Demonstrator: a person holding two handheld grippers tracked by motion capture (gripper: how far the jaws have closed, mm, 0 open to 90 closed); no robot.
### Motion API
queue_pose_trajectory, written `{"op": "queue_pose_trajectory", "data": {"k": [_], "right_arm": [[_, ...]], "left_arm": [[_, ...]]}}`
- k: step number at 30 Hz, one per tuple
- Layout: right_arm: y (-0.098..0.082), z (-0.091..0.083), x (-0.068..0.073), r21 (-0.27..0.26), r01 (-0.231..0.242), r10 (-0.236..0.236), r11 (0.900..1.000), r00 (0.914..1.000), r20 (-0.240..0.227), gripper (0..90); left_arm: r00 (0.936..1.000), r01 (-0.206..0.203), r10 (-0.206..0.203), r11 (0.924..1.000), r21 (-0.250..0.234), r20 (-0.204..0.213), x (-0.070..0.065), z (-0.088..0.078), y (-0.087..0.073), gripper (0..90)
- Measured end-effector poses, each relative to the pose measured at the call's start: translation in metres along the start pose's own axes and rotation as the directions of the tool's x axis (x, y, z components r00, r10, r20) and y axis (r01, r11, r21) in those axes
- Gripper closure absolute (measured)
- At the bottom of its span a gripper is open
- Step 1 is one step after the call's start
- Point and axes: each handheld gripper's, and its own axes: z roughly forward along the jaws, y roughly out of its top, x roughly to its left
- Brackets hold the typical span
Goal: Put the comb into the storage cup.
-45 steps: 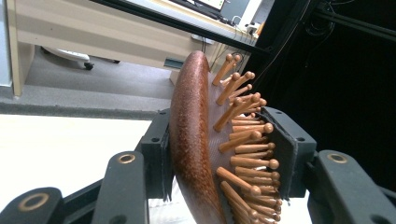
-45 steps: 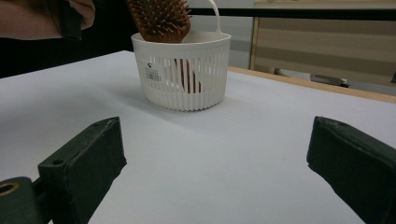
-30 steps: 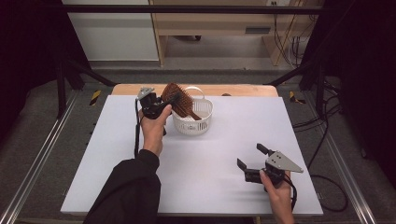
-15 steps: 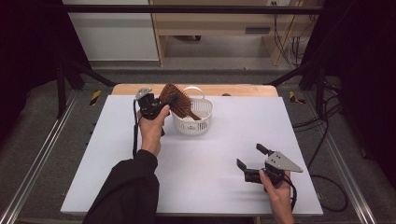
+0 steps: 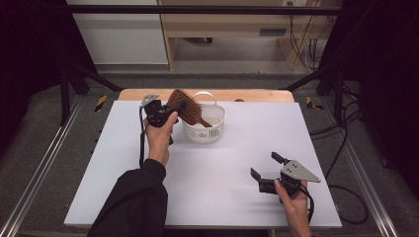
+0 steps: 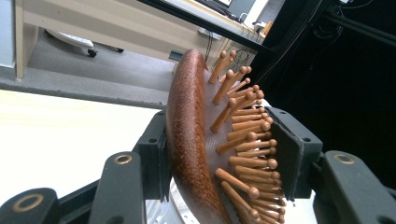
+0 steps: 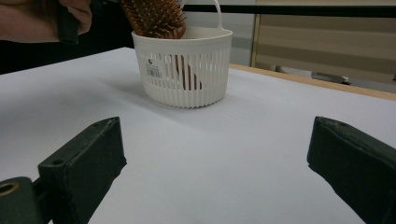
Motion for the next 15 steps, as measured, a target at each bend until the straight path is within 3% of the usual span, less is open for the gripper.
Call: {"op": "queue_pose_trajectory", "data": {"k": [9, 15], "right_arm": [[-0.0002, 0.0003, 0.0003, 0.003, 0.002, -0.002, 1.000, 1.0000, 0.000, 4.3], [-0.0003, 0.0003, 0.0005, 0.005, 0.002, -0.002, 1.000, 1.0000, -0.001, 4.3]], "left_arm": [[1.0000, 0.005, -0.005, 1.0000, 0.006, -0.006, 0.0020, -0.0001, 0.0001, 45.2], [0.9993, 0.036, -0.036, 0.9993, 0.004, -0.011, 0.0064, -0.0007, -0.0016, 44.7]]}}
